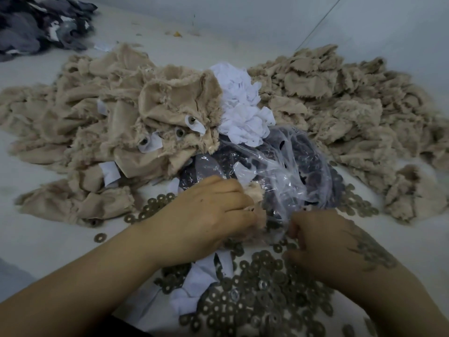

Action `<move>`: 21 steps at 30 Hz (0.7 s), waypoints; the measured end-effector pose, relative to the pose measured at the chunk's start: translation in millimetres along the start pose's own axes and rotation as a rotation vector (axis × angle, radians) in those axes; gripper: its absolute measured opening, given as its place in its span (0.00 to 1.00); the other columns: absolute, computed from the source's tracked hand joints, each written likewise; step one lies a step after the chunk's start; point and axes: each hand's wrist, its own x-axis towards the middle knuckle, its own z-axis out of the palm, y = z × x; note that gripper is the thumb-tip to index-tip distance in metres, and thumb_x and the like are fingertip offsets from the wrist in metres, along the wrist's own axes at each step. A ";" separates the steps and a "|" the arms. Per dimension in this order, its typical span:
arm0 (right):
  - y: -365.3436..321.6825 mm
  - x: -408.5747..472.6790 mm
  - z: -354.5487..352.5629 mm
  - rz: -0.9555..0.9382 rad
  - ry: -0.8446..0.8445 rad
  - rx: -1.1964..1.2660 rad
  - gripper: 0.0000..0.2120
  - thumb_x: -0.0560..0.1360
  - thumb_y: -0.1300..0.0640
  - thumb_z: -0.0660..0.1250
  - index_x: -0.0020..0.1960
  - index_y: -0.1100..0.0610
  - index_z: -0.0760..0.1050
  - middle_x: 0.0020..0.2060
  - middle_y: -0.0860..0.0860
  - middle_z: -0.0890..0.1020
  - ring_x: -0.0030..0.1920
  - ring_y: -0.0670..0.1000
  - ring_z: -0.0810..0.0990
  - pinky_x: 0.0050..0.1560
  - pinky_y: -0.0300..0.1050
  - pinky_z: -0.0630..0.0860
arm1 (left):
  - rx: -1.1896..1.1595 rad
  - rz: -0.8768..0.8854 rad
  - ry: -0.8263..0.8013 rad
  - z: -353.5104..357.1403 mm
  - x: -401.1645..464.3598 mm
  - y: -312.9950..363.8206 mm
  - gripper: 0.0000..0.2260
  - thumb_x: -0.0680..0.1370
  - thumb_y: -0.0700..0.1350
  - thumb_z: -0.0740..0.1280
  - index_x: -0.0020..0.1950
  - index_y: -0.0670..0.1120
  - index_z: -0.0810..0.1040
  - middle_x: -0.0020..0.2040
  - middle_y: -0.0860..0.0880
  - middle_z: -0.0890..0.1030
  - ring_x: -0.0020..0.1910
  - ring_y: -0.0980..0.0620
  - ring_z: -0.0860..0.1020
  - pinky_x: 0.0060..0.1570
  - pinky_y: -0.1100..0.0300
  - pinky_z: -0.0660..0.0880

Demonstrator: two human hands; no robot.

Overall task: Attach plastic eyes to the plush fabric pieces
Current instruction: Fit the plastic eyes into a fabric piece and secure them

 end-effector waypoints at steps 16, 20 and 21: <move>-43.1 21.2 10.1 -0.117 0.107 0.122 0.08 0.78 0.52 0.67 0.53 0.52 0.81 0.51 0.49 0.84 0.54 0.50 0.81 0.55 0.40 0.74 | -0.012 -0.021 -0.012 -11.5 -8.6 2.3 0.12 0.78 0.34 0.63 0.57 0.42 0.83 0.52 0.46 0.83 0.50 0.43 0.79 0.44 0.46 0.74; -37.5 36.2 1.0 -0.122 0.057 0.206 0.10 0.80 0.55 0.64 0.56 0.49 0.83 0.49 0.49 0.85 0.48 0.49 0.82 0.51 0.37 0.75 | 0.007 -0.039 0.000 -12.7 -8.8 -1.9 0.09 0.78 0.36 0.67 0.56 0.41 0.83 0.52 0.45 0.83 0.49 0.42 0.79 0.45 0.46 0.75; -36.0 38.4 0.0 -0.127 0.086 0.237 0.10 0.79 0.56 0.65 0.54 0.49 0.84 0.45 0.48 0.85 0.41 0.46 0.81 0.45 0.33 0.74 | 0.010 -0.041 0.008 -12.2 -8.7 -2.8 0.09 0.77 0.35 0.69 0.56 0.41 0.83 0.52 0.45 0.83 0.49 0.42 0.80 0.44 0.46 0.75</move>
